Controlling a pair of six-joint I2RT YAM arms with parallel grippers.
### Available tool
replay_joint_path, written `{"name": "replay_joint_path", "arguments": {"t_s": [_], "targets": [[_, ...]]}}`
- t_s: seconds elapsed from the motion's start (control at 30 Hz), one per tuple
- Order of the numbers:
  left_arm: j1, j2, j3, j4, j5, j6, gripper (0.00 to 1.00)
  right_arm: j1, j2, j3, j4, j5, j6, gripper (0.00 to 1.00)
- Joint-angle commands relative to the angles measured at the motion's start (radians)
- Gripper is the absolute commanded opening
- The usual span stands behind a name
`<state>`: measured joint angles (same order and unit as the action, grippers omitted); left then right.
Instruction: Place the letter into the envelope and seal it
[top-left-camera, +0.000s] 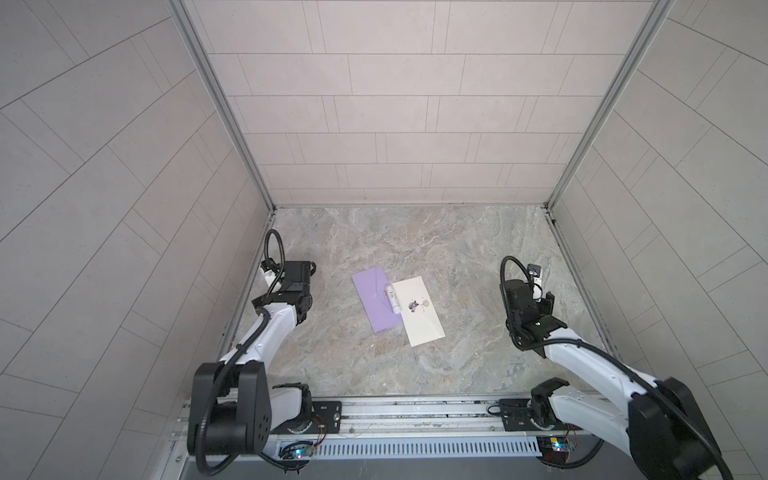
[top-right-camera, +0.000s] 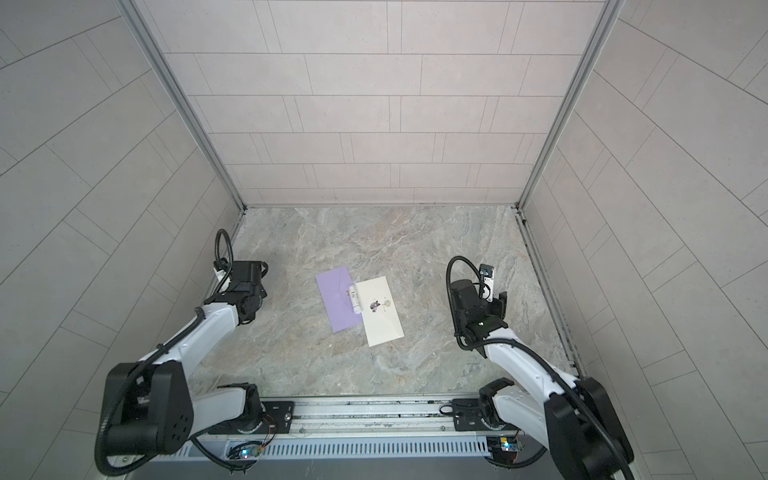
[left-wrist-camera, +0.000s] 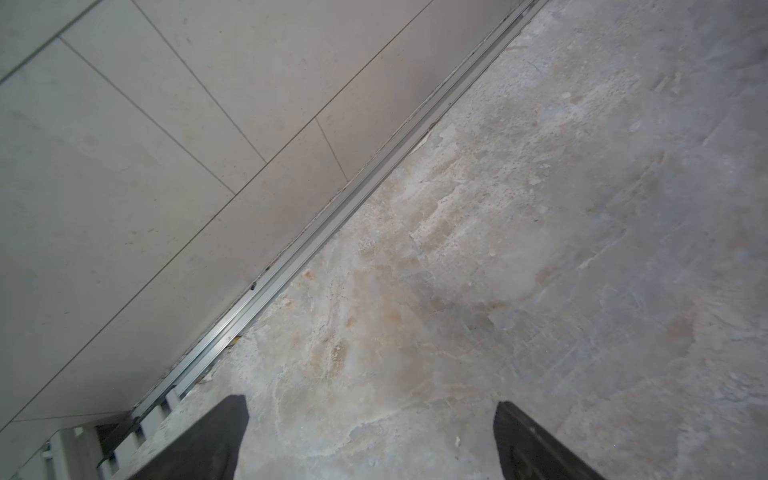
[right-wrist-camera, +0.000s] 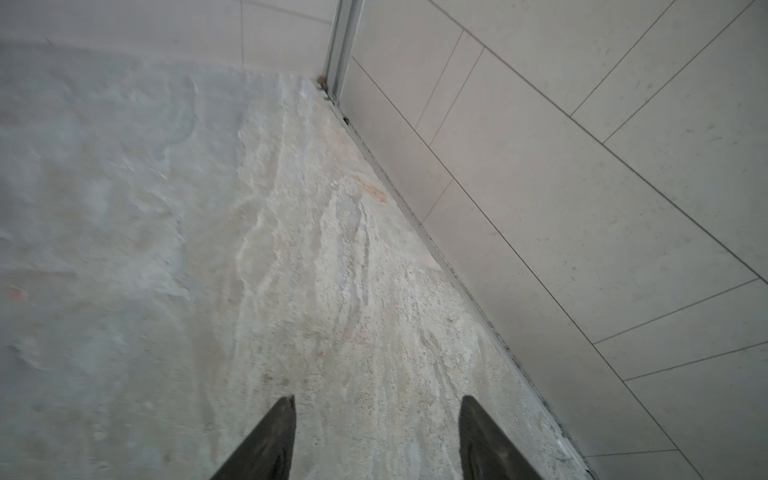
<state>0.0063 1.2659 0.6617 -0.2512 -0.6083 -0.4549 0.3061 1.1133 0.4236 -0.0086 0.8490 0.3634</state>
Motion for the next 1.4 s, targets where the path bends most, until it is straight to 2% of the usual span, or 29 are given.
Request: {"name": "replay_joint_path", "arguments": {"t_s": [0.0,0.1,0.13,0.27,0.3,0.33,0.4,0.43,0.47,0.53,0.57,0.63,0.67,0.73,0.77,0.8,0.83,0.87,0.9,0.93,0.97,1.0,1.1,1.13,1.23,1.37], "targets": [[0.003,0.090,0.035,0.120,0.010,-0.011,1.00,-0.027,0.108,0.050,0.127,0.103,-0.021,0.63],[0.000,0.178,0.016,0.247,0.014,0.021,1.00,-0.041,0.186,0.016,0.415,0.105,-0.158,0.65],[-0.001,0.197,-0.011,0.337,0.011,0.034,1.00,-0.061,0.200,0.002,0.492,0.052,-0.184,0.65],[0.001,0.170,-0.058,0.465,0.024,0.068,1.00,-0.166,0.253,-0.085,0.738,-0.166,-0.167,0.67],[0.003,0.165,-0.092,0.550,0.029,0.083,1.00,-0.202,0.293,-0.110,0.864,-0.230,-0.201,0.98],[0.002,0.164,-0.128,0.641,0.033,0.106,1.00,-0.228,0.305,-0.103,0.861,-0.287,-0.191,0.99],[0.003,0.159,-0.171,0.754,0.033,0.155,1.00,-0.269,0.278,-0.044,0.696,-0.443,-0.178,1.00],[0.003,0.157,-0.181,0.773,0.028,0.152,1.00,-0.281,0.319,-0.056,0.782,-0.508,-0.203,0.99],[0.006,0.160,-0.194,0.801,0.035,0.154,1.00,-0.285,0.342,-0.058,0.790,-0.579,-0.226,0.99],[0.012,0.203,-0.223,0.939,0.065,0.203,1.00,-0.286,0.443,-0.080,0.974,-0.759,-0.349,0.99],[0.009,0.199,-0.218,0.924,0.089,0.210,1.00,-0.286,0.459,-0.055,0.957,-0.781,-0.354,1.00],[0.008,0.187,-0.221,0.918,0.172,0.246,1.00,-0.287,0.397,0.007,0.736,-0.762,-0.316,1.00],[0.007,0.190,-0.228,0.936,0.205,0.265,1.00,-0.287,0.391,0.022,0.689,-0.755,-0.314,0.99],[-0.001,0.205,-0.244,0.992,0.300,0.317,1.00,-0.288,0.434,-0.027,0.857,-0.776,-0.355,0.99],[-0.009,0.219,-0.252,1.008,0.356,0.351,1.00,-0.286,0.428,-0.019,0.840,-0.775,-0.347,1.00],[-0.021,0.277,-0.274,1.113,0.405,0.386,1.00,-0.286,0.403,0.002,0.757,-0.768,-0.325,1.00],[-0.036,0.356,-0.293,1.286,0.387,0.413,1.00,-0.286,0.392,0.019,0.693,-0.758,-0.313,0.99],[-0.034,0.336,-0.283,1.218,0.392,0.404,1.00,-0.287,0.411,0.000,0.768,-0.772,-0.339,0.99],[-0.034,0.281,-0.236,1.041,0.385,0.384,1.00,-0.286,0.415,-0.012,0.800,-0.778,-0.349,1.00],[-0.036,0.267,-0.216,0.983,0.384,0.385,1.00,-0.286,0.402,-0.001,0.758,-0.769,-0.331,1.00],[-0.036,0.303,-0.239,1.086,0.384,0.391,1.00,-0.286,0.391,0.014,0.706,-0.760,-0.319,1.00],[-0.038,0.344,-0.276,1.229,0.386,0.408,1.00,-0.280,0.401,-0.001,0.752,-0.756,-0.335,1.00],[-0.038,0.291,-0.241,1.072,0.369,0.392,1.00,-0.262,0.396,-0.003,0.748,-0.715,-0.333,0.99],[-0.038,0.287,-0.243,1.070,0.370,0.393,1.00,-0.263,0.394,-0.001,0.746,-0.714,-0.332,1.00],[-0.046,0.327,-0.283,1.223,0.362,0.409,1.00,-0.263,0.392,0.003,0.734,-0.714,-0.331,0.99],[-0.054,0.322,-0.287,1.212,0.305,0.395,1.00,-0.263,0.396,0.004,0.738,-0.714,-0.330,1.00]]}}
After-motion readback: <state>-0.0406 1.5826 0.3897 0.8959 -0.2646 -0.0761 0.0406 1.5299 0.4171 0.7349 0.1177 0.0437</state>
